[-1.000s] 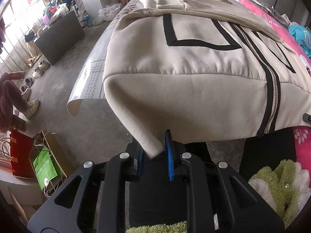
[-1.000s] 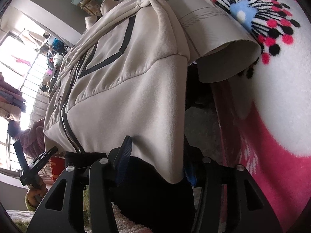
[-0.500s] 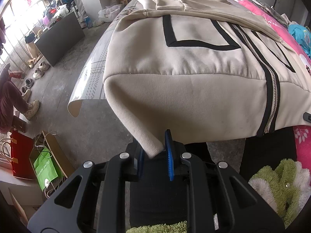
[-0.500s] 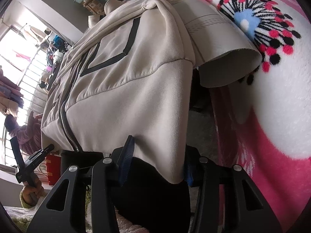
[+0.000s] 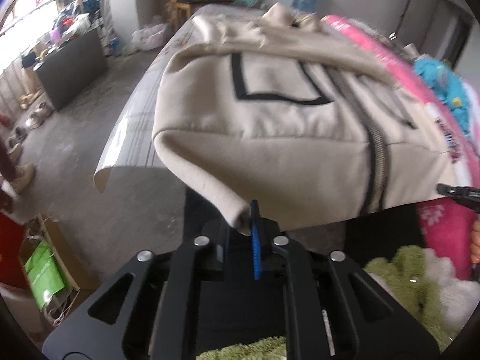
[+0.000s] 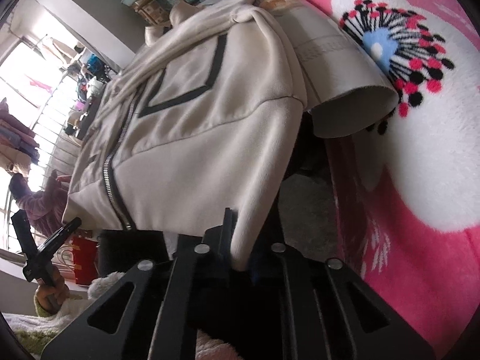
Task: Fold large clothes
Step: 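Carry the hem over toward the collar with both tools and release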
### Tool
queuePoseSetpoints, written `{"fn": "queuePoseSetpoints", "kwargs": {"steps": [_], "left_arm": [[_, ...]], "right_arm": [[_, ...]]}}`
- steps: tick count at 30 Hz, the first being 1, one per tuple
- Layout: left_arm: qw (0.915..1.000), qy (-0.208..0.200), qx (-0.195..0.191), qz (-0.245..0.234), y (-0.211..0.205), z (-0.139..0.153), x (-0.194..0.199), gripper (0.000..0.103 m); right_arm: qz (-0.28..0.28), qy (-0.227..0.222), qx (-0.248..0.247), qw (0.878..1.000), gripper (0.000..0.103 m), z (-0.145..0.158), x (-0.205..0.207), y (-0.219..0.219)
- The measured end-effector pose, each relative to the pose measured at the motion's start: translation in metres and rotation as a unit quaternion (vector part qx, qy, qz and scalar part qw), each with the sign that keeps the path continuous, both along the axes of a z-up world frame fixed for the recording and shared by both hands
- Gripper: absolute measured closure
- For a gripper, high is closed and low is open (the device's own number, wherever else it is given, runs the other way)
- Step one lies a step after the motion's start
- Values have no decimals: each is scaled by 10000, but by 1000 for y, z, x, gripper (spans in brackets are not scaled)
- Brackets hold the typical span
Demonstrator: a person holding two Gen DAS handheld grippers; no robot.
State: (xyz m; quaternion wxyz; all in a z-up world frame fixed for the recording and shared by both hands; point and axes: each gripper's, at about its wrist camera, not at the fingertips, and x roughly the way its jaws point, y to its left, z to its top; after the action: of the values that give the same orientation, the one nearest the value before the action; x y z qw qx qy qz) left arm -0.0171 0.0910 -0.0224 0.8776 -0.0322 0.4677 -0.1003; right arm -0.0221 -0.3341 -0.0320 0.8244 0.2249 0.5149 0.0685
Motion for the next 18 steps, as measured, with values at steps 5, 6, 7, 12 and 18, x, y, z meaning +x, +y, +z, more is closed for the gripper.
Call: {"fn": "queuePoseSetpoints", "kwargs": {"steps": [5, 6, 7, 12, 18], "left_arm": [[9898, -294, -1356, -321, 18, 27, 1, 98], [9883, -336, -1452, -334, 19, 32, 3, 98], [9863, -380, -1563, -357, 20, 36, 6, 98], [9772, -545, -2023, -357, 25, 55, 32, 98], [9724, -671, -2234, 60, 38, 62, 71, 98]], "right_arm": [[156, -371, 329, 9987, 97, 34, -7, 2], [152, -492, 430, 9977, 97, 42, -7, 1], [130, -570, 505, 9970, 97, 48, -7, 0], [-75, -952, 1010, 9903, 97, 70, 2, -13], [-341, -1303, 1331, 9819, 97, 86, 35, -28]]}}
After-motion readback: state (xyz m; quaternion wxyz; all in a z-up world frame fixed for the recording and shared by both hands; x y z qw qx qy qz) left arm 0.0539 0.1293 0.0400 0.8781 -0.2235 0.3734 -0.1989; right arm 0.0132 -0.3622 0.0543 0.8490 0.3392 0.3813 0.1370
